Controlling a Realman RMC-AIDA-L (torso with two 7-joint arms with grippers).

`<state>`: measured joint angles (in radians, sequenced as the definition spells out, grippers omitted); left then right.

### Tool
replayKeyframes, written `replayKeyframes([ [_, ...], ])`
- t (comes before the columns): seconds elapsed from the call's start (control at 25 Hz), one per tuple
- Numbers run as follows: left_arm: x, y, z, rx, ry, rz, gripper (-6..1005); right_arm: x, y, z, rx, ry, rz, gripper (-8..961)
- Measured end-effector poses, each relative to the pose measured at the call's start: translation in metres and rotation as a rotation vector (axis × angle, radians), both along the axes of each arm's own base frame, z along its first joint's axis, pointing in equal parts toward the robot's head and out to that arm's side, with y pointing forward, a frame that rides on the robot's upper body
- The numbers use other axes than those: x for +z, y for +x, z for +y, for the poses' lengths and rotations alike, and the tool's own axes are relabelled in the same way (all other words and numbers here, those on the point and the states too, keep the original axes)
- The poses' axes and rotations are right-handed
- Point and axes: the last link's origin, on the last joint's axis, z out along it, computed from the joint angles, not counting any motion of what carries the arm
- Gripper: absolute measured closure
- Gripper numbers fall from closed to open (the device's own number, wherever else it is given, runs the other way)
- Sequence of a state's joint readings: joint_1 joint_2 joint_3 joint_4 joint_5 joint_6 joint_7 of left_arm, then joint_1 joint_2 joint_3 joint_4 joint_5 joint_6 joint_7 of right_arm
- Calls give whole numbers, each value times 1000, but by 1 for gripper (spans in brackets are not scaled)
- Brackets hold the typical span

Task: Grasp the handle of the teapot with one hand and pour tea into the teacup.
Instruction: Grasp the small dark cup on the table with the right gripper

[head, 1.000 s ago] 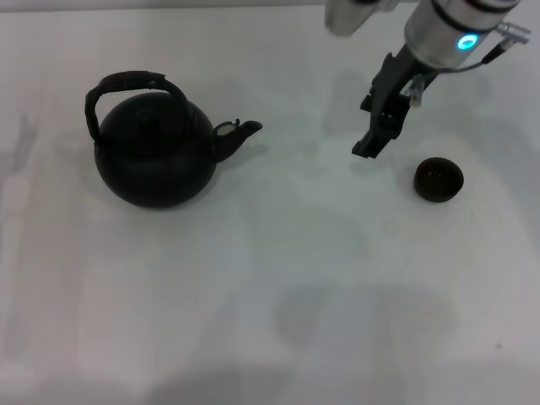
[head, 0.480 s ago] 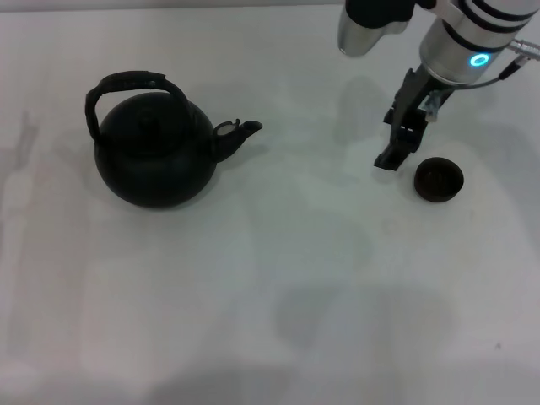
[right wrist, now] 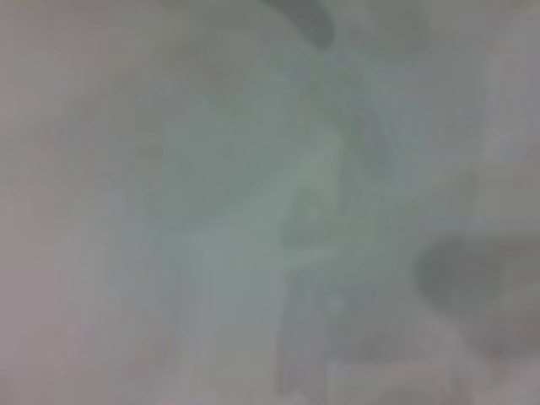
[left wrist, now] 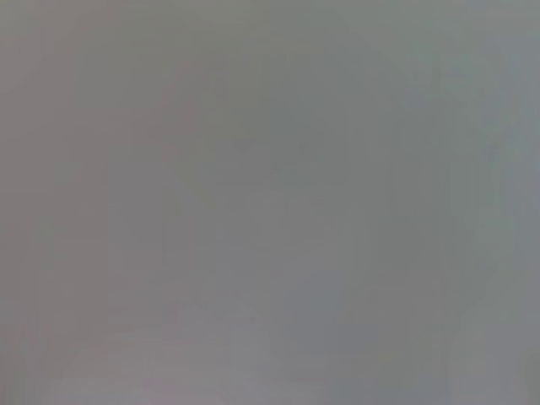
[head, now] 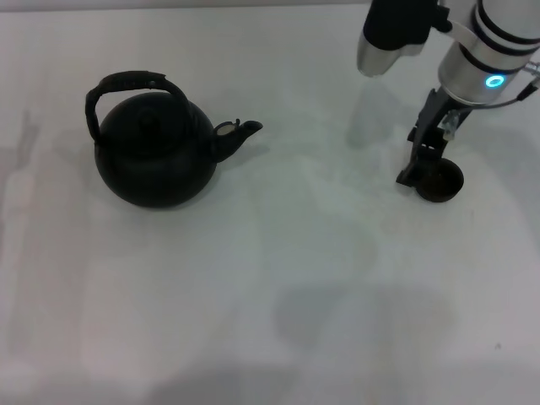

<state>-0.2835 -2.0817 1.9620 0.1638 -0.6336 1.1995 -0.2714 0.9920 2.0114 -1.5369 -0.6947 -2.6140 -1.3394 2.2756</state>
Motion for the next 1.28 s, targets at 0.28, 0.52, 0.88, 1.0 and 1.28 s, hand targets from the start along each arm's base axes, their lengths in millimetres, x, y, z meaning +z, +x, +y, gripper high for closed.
replayKeyframes([
  [0.28, -1, -2, -3, 7, 1, -8, 112, 2, 13, -3, -44, 17, -1, 226],
  [0.52, 0, -1, -1, 2, 2, -11, 111, 3, 17, -5, -66, 24, 3, 227],
  [0.88, 0, -1, -1, 2, 2, -11, 112, 7, 26, -7, -101, 39, -10, 230],
  [1.0, 0, 0, 0, 1, 2, -11, 112, 8, 29, -8, -113, 44, -7, 230],
  [1.28, 1, 1, 1, -3, 3, -11, 111, 13, 33, -9, -139, 55, -2, 232],
])
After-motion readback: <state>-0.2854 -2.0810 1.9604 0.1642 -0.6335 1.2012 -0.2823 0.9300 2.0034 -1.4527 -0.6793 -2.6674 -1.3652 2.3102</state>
